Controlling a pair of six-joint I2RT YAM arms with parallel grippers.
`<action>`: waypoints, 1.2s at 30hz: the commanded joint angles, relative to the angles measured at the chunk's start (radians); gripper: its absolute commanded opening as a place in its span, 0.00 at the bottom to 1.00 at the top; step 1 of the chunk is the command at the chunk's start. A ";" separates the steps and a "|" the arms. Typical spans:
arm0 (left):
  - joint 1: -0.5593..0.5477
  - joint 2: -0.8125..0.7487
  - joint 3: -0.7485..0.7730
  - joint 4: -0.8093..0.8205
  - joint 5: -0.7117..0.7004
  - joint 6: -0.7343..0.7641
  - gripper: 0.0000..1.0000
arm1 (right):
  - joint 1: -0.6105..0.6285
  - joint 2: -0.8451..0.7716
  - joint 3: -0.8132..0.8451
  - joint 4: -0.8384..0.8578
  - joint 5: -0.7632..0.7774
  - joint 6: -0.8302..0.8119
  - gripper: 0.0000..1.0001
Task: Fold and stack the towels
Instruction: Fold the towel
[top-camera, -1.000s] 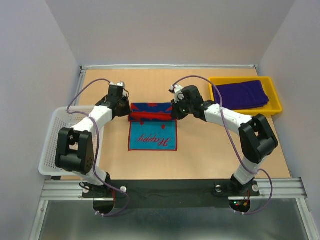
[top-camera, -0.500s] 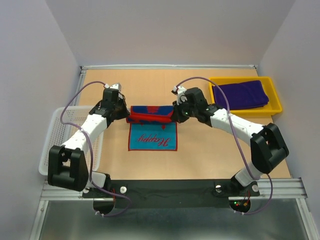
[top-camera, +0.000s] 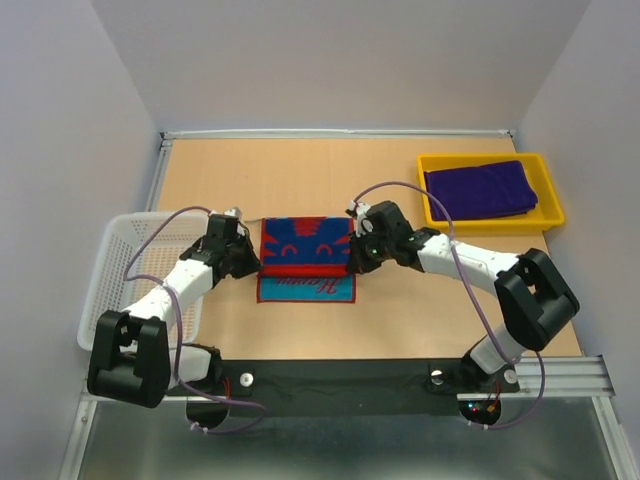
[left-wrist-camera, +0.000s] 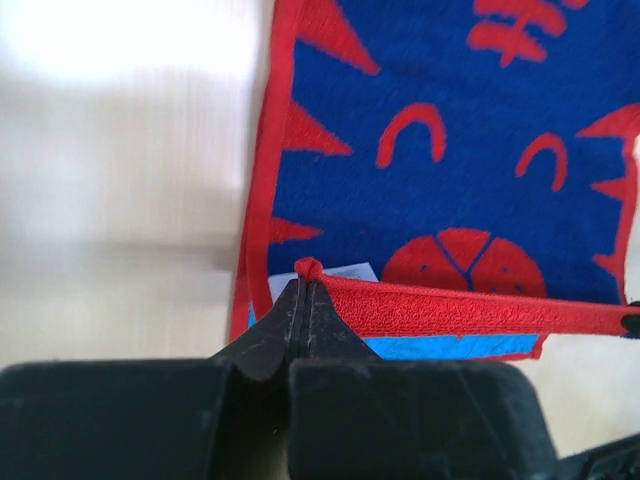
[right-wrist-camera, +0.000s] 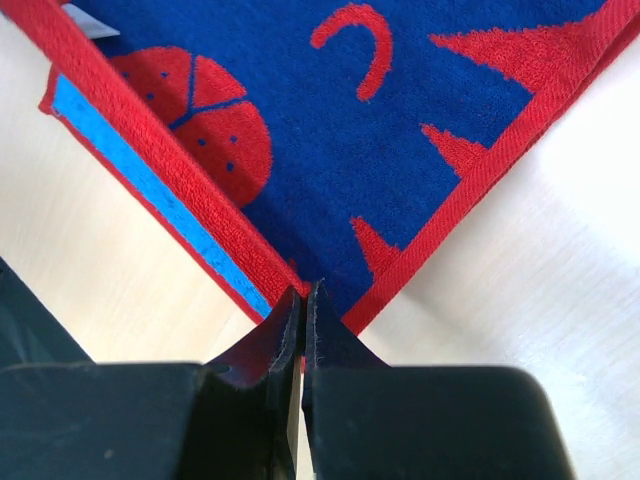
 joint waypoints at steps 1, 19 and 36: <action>0.022 0.017 -0.042 0.043 -0.075 -0.028 0.00 | -0.014 0.017 -0.032 -0.076 0.111 0.018 0.01; 0.022 -0.023 0.051 -0.042 -0.119 0.004 0.00 | -0.015 -0.009 0.007 -0.079 0.099 0.035 0.00; 0.019 -0.089 -0.008 -0.069 -0.087 -0.027 0.00 | -0.007 -0.052 -0.063 -0.102 0.028 0.103 0.01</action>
